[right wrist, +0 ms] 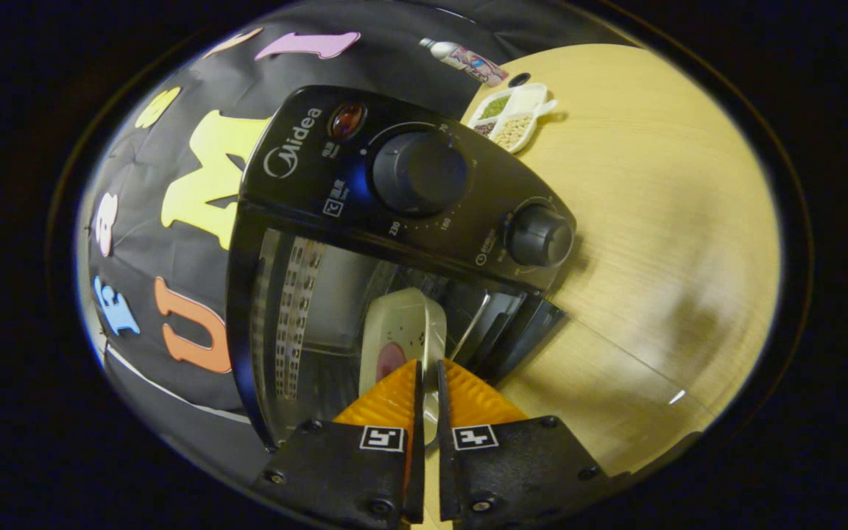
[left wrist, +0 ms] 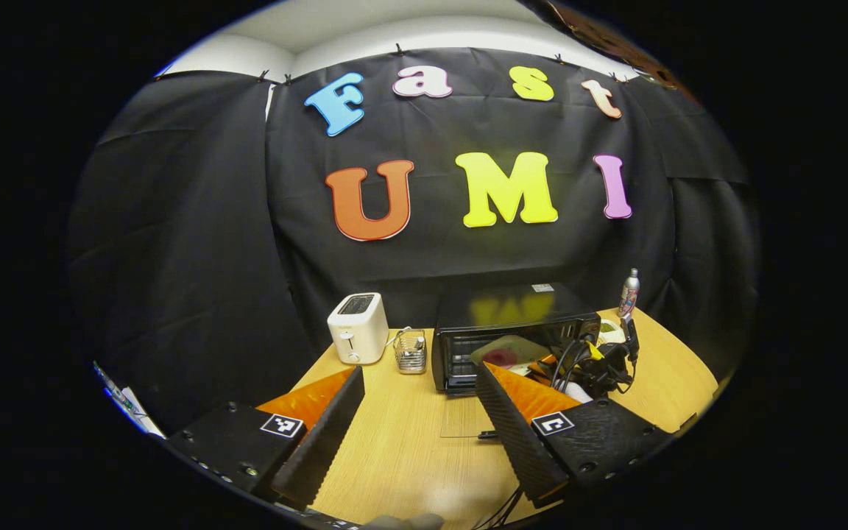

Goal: Open the electric oven with the left hand, put the food in, and close the electric oven.

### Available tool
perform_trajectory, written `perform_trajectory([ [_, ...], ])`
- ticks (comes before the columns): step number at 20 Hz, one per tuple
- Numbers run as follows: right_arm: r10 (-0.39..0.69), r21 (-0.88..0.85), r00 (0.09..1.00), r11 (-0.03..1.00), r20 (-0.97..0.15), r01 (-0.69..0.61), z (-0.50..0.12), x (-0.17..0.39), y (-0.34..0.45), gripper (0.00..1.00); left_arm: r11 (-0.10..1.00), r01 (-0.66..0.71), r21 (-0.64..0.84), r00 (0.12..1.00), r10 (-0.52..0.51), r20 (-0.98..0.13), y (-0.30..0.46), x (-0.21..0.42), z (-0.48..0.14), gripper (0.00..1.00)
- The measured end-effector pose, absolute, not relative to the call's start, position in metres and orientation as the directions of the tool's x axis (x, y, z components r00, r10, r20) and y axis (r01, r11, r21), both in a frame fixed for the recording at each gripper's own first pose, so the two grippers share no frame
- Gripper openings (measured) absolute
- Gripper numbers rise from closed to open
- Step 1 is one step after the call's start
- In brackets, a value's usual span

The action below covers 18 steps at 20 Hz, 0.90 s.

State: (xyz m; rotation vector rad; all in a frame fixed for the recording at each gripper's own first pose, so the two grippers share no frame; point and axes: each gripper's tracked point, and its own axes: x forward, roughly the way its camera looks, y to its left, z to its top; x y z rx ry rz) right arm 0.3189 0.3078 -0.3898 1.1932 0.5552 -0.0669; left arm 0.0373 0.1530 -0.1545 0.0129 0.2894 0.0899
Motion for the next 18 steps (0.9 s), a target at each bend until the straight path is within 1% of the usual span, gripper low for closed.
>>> perform_trajectory([
  [1, 0.264, 0.871, 0.866, 0.378, -0.425, 0.313, -0.384, 0.318, 0.308, 0.07, 0.996, -0.085, 0.029, 0.954, 0.089, -0.285, 0.152, 0.037, -0.154, 0.97],
  [2, 0.284, 0.871, 0.859, 0.386, -0.426, 0.305, -0.38, 0.311, 0.308, 0.18, 0.996, -0.082, 0.032, 0.954, 0.088, -0.287, 0.151, 0.037, -0.154, 0.97],
  [3, 0.291, 0.862, 0.853, 0.41, -0.432, 0.297, -0.377, 0.304, 0.304, 0.36, 0.997, -0.077, 0.031, 0.955, 0.082, -0.285, 0.15, 0.036, -0.152, 0.97],
  [5, 0.282, 0.819, 0.847, 0.509, -0.451, 0.266, -0.363, 0.289, 0.293, 0.52, 0.997, -0.07, 0.028, 0.959, 0.075, -0.275, 0.148, 0.036, -0.146, 0.97],
  [6, 0.277, 0.792, 0.847, 0.561, -0.453, 0.24, -0.351, 0.279, 0.287, 0.57, 0.997, -0.067, 0.026, 0.962, 0.071, -0.265, 0.146, 0.034, -0.141, 0.97],
  [7, 0.273, 0.764, 0.849, 0.61, -0.452, 0.211, -0.339, 0.269, 0.281, 0.71, 0.998, -0.062, 0.024, 0.964, 0.066, -0.257, 0.145, 0.034, -0.136, 0.97],
  [8, 0.275, 0.733, 0.847, 0.655, -0.455, 0.181, -0.329, 0.258, 0.277, 0.79, 0.998, -0.056, 0.021, 0.966, 0.06, -0.252, 0.144, 0.033, -0.132, 0.97],
  [9, 0.276, 0.696, 0.842, 0.702, -0.463, 0.152, -0.321, 0.246, 0.271, 0.91, 0.998, -0.054, 0.023, 0.968, 0.058, -0.245, 0.143, 0.031, -0.13, 0.97],
  [11, 0.268, 0.608, 0.845, 0.789, -0.463, 0.084, -0.295, 0.224, 0.257, 0.92, 0.999, -0.042, 0.02, 0.973, 0.045, -0.228, 0.139, 0.028, -0.126, 0.97],
  [14, 0.223, 0.442, 0.875, 0.897, -0.43, -0.011, -0.252, 0.193, 0.234, 0.94, 0.999, -0.034, 0.003, 0.979, 0.034, -0.202, 0.135, 0.022, -0.12, 0.97],
  [16, 0.189, 0.319, 0.895, 0.946, -0.404, -0.056, -0.226, 0.171, 0.219, 0.94, 1.0, -0.027, -0.009, 0.982, 0.025, -0.188, 0.133, 0.019, -0.118, 0.97],
  [18, 0.163, 0.229, 0.909, 0.97, -0.383, -0.078, -0.208, 0.146, 0.204, 0.94, 1.0, -0.026, -0.007, 0.985, 0.024, -0.169, 0.134, 0.014, -0.117, 0.97],
])
